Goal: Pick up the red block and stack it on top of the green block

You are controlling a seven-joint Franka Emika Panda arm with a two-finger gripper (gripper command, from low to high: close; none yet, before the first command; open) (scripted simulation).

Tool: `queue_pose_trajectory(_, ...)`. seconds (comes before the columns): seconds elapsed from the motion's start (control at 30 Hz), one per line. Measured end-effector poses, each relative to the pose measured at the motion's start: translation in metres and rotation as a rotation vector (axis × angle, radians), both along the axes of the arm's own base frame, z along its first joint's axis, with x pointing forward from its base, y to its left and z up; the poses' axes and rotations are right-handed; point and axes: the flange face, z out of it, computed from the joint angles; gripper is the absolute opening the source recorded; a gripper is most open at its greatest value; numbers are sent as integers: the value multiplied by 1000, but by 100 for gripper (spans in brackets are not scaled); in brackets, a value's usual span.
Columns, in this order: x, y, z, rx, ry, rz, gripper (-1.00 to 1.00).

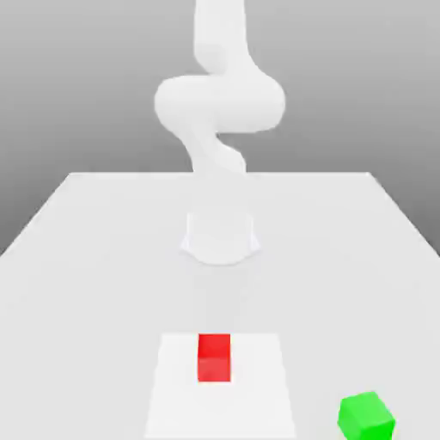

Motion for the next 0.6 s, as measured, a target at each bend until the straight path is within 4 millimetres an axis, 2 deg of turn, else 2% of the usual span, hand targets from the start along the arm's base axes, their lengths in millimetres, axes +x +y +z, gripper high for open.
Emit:
queue_pose_trajectory(0.13, 44, -2, -99, -11, 154, -2, 0)
queue_pose_trajectory(0.2, 57, -3, -149, -14, 229, -2, 0)
queue_pose_trajectory(0.3, 65, -5, -223, -15, 341, -1, 0)
queue_pose_trajectory(0.43, 56, -7, -318, -13, 486, 2, 0)
queue_pose_trajectory(0.6, 18, -9, -424, -1, 666, 9, 0)
